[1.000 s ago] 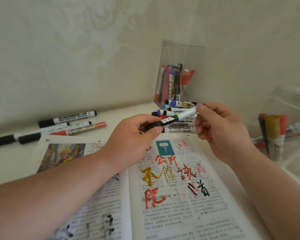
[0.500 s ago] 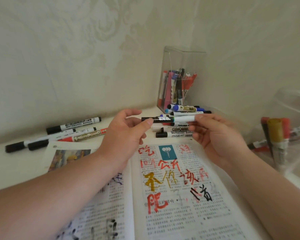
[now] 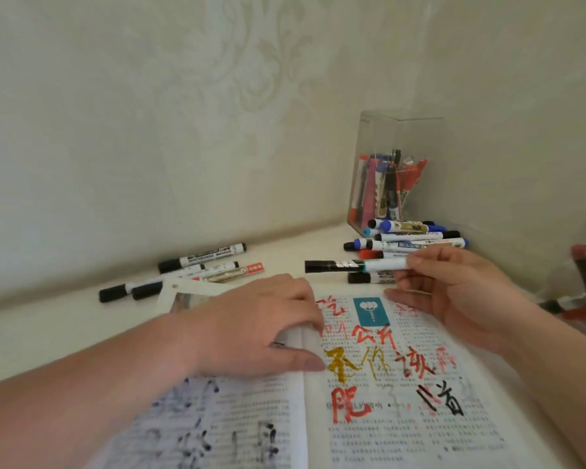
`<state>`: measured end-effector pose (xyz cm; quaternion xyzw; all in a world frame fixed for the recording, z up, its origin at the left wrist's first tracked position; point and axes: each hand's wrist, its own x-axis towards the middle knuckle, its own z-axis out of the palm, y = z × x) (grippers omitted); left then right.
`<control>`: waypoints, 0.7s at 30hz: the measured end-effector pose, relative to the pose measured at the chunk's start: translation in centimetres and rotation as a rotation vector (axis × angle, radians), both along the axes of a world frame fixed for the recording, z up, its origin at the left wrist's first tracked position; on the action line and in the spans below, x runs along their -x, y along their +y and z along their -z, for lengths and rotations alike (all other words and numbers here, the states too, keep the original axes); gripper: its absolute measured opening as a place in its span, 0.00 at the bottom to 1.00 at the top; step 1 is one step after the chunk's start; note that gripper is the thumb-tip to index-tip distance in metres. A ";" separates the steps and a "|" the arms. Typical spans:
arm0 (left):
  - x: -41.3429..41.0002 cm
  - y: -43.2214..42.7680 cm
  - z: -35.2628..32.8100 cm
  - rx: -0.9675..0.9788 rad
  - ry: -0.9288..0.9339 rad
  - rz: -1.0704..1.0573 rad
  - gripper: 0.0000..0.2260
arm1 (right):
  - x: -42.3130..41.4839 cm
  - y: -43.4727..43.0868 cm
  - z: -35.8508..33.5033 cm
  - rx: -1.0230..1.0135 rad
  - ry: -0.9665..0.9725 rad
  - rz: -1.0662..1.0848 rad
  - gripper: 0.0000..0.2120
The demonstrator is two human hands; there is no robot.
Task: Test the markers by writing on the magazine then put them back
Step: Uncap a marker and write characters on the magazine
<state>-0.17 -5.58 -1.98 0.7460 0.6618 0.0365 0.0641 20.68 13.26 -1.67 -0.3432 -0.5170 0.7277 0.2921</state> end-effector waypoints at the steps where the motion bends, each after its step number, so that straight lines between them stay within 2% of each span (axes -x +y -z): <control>1: 0.4 -0.3 0.3 -0.029 -0.040 -0.009 0.24 | 0.2 -0.2 -0.2 -0.002 0.017 0.006 0.04; 3: 0.9 -1.2 0.2 -0.016 -0.079 -0.004 0.27 | 1.0 -0.6 -1.1 -0.021 0.045 0.008 0.05; 6: 1.6 -2.5 -0.5 0.118 -0.097 0.005 0.33 | 3.8 -1.1 -2.8 -0.080 0.038 -0.054 0.07; 9: 1.9 -2.9 -0.7 0.176 -0.068 0.025 0.37 | 8.1 -1.2 -4.3 -0.129 -0.044 -0.128 0.04; 12: 1.7 -2.8 -0.2 0.205 -0.074 0.042 0.37 | 13.0 -1.8 -5.2 -0.141 -0.108 -0.204 0.03; 17: 1.3 -2.3 1.2 0.116 -0.041 0.088 0.33 | 18.7 -4.0 -4.1 -0.185 -0.292 -0.378 0.05; 19: 1.4 -2.2 1.4 0.124 -0.053 0.077 0.33 | 19.1 -4.3 -3.8 -0.359 -0.398 -0.369 0.10; 21: 1.6 -2.0 1.6 0.148 -0.053 0.069 0.34 | 18.0 -3.9 -4.2 -0.675 -0.529 -0.289 0.12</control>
